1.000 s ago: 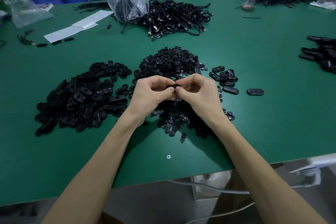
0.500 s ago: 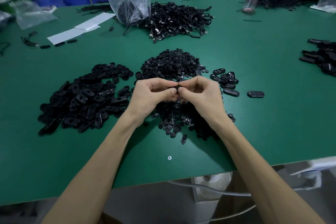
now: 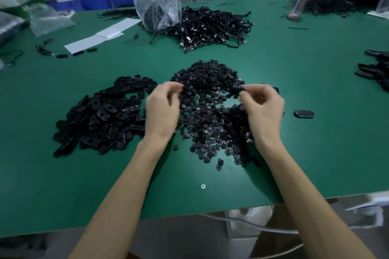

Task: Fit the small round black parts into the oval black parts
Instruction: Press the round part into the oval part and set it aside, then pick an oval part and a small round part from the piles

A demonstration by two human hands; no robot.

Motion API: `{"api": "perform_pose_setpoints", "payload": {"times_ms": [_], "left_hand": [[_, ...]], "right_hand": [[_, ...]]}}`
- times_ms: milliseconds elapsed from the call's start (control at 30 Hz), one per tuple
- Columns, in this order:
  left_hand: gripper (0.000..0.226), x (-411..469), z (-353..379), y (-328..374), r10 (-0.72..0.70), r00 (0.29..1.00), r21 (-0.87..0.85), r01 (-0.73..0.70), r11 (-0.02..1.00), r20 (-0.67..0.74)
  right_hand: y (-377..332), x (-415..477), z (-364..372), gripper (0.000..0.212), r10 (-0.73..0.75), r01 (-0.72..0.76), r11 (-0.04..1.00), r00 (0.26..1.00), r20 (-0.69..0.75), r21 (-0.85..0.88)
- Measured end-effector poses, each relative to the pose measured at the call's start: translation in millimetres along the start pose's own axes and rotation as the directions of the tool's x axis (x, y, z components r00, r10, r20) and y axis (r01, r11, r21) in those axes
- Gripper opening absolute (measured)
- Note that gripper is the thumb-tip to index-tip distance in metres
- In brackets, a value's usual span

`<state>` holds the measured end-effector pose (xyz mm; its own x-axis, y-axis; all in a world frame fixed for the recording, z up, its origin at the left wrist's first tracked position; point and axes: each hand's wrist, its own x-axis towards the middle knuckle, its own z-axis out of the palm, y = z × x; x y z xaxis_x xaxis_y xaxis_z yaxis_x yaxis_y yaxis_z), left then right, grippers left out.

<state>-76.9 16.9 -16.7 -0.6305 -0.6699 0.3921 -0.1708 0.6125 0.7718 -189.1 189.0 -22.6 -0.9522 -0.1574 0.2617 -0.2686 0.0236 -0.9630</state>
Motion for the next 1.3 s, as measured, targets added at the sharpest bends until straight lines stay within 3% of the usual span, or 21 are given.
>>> {"api": "perform_pose_setpoints", "payload": {"times_ms": [133,267,367,433,567,667,767,900,1033,1133,1200,1233,1300], "left_hand": [[0.037,10,-18,-19,-0.093,0.988,0.476,0.141,0.868,-0.123],[0.028,10,-25,-23,-0.211,0.967,0.662,0.253,0.705,-0.144],[0.017,13,-37,-26,-0.272,0.953,0.707,0.284,0.648,-0.134],[0.024,17,-44,-24,-0.335,0.939,0.72,0.287,0.632,-0.08],[0.044,18,-52,-16,-0.442,0.895,0.7,0.281,0.657,0.056],[0.037,20,-60,-9,-0.449,0.879,0.634,0.258,0.729,0.159],[0.034,21,-65,-9,-0.44,0.877,0.648,0.224,0.728,0.192],[0.021,25,-73,-12,-0.445,0.875,0.625,0.241,0.743,0.191],[0.009,36,-77,-15,-0.37,0.907,0.651,0.158,0.743,0.202],[0.016,43,-69,-8,-0.263,0.934,0.493,0.115,0.862,0.243],[0.015,42,-55,3,-0.208,0.899,0.124,0.173,0.977,0.385],[0.022,39,-46,7,-0.16,0.864,-0.06,0.213,0.975,0.477],[0.03,29,-23,11,-0.035,0.815,-0.249,0.217,0.944,0.578]], "right_hand": [[8,13,-6,0.016,0.107,-0.111,0.994,0.976,-0.19,-0.01],[7,15,-5,0.03,0.142,-0.157,0.986,0.966,-0.216,-0.055],[7,10,-7,0.042,0.13,-0.154,0.98,0.975,-0.182,-0.125],[5,6,-7,0.044,0.101,-0.121,0.979,0.987,-0.124,-0.166],[3,0,-1,0.026,0.024,-0.004,0.945,0.998,0.059,-0.328],[1,-3,3,0.021,0.001,0.066,0.915,0.986,0.164,-0.399],[4,-4,5,0.024,0.016,0.103,0.878,0.97,0.244,-0.467],[7,-2,7,0.029,0.018,0.133,0.844,0.962,0.274,-0.52],[9,-3,8,0.028,0.01,0.153,0.821,0.959,0.282,-0.55],[12,-3,10,0.026,0.022,0.158,0.803,0.956,0.293,-0.574],[12,-3,12,0.027,0.023,0.168,0.787,0.953,0.301,-0.593],[12,-3,12,0.027,0.019,0.174,0.783,0.953,0.303,-0.597],[12,-3,12,0.022,0.011,0.183,0.782,0.952,0.306,-0.596]]}}
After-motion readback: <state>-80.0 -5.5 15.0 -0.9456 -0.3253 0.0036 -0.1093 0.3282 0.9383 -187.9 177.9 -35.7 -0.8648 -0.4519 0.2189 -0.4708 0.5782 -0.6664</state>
